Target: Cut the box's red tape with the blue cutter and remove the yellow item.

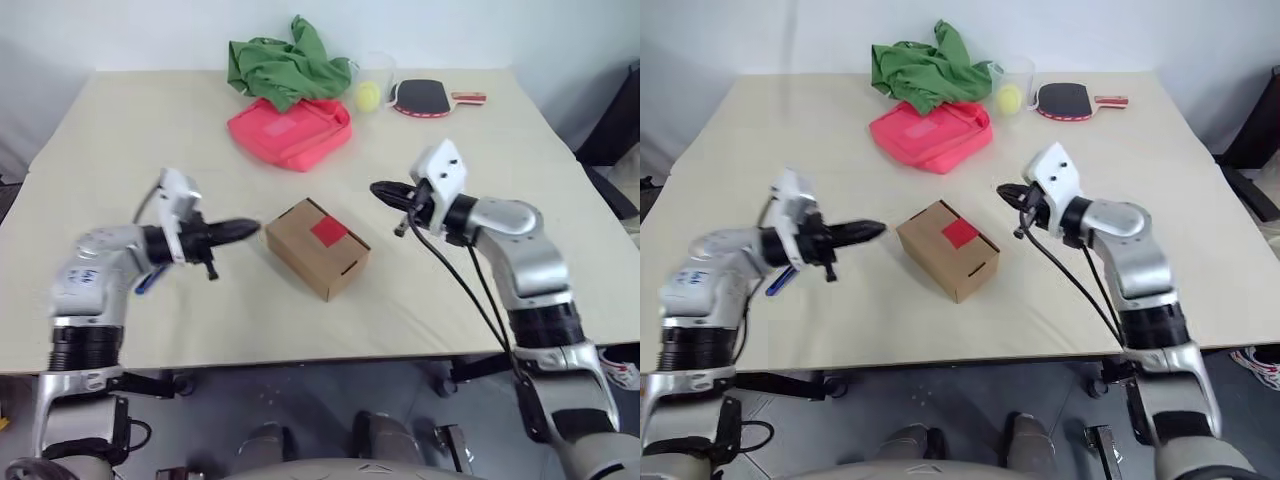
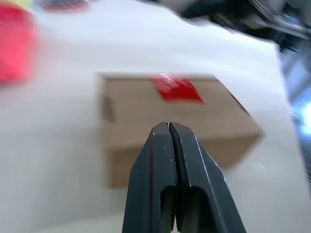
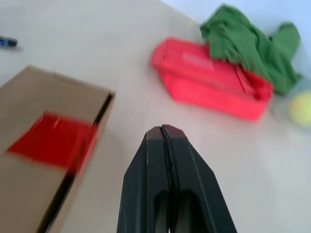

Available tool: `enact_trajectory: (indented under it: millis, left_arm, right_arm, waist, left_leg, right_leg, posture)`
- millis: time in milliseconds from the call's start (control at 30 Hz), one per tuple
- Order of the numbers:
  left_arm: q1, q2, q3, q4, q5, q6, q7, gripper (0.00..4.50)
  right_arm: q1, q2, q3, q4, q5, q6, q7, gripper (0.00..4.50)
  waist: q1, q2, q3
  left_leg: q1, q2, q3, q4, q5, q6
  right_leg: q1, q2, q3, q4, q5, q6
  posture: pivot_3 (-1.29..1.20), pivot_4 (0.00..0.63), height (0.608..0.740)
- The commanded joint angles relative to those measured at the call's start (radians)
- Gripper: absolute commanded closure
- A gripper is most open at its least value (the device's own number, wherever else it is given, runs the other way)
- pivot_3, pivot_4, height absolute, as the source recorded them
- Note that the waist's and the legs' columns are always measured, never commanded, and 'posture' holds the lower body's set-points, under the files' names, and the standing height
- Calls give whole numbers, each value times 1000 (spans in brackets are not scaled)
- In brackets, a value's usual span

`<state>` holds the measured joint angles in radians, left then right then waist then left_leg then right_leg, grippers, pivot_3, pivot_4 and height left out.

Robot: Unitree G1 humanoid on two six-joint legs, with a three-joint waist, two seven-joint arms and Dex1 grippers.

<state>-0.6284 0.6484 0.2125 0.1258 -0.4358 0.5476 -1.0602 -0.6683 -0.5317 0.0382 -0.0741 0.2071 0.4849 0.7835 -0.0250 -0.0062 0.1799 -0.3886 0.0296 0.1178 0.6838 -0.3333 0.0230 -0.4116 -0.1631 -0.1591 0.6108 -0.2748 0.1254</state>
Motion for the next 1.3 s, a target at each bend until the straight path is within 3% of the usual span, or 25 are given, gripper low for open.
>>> enact_trajectory:
  millis: [33,167,267,567,867,1300]
  left_arm:
    - [-81,-9,5,148,35,-133,33,4467]
    - [-200,-47,-42,420,107,-306,28,4467]
    - [-260,-89,-97,601,168,-418,-6,4467]
    - [-365,-181,-151,876,238,-561,-54,4467]
    - [-370,-176,-153,914,260,-595,-98,4467]
    - [-424,-127,-129,905,262,-602,-84,4467]
  right_arm:
    - [76,-54,-25,-194,46,133,-9,4500]
    - [180,-120,-11,-357,68,293,-25,4500]
    - [226,-109,7,-412,74,370,-69,4500]
    - [206,-8,91,-337,44,365,-158,4500]
    - [170,13,111,-312,49,354,-151,4500]
    - [234,-151,-17,-443,108,396,-87,4500]
  waist:
    - [3,0,0]
    - [21,0,0]
    - [23,0,0]
    - [20,-1,0]
    - [18,-1,0]
    - [23,-1,0]
  left_leg:
    - [0,0,0,0,0,0]
    - [0,-1,3,1,0,0]
    - [0,-1,6,1,0,0]
    - [-1,-1,6,1,0,0]
    - [-1,-1,5,1,0,0]
    - [-2,-1,5,1,0,0]
  right_leg:
    - [0,0,0,0,0,0]
    - [0,0,0,0,0,0]
    - [0,0,0,-1,0,0]
    - [-1,1,-1,-1,0,0]
    - [-1,1,-1,0,0,0]
    - [-1,0,-1,-1,0,0]
  posture:
    - [0,150,740]
    - [0,150,740]
    - [0,150,740]
    - [0,150,740]
    - [0,150,740]
    - [0,150,740]
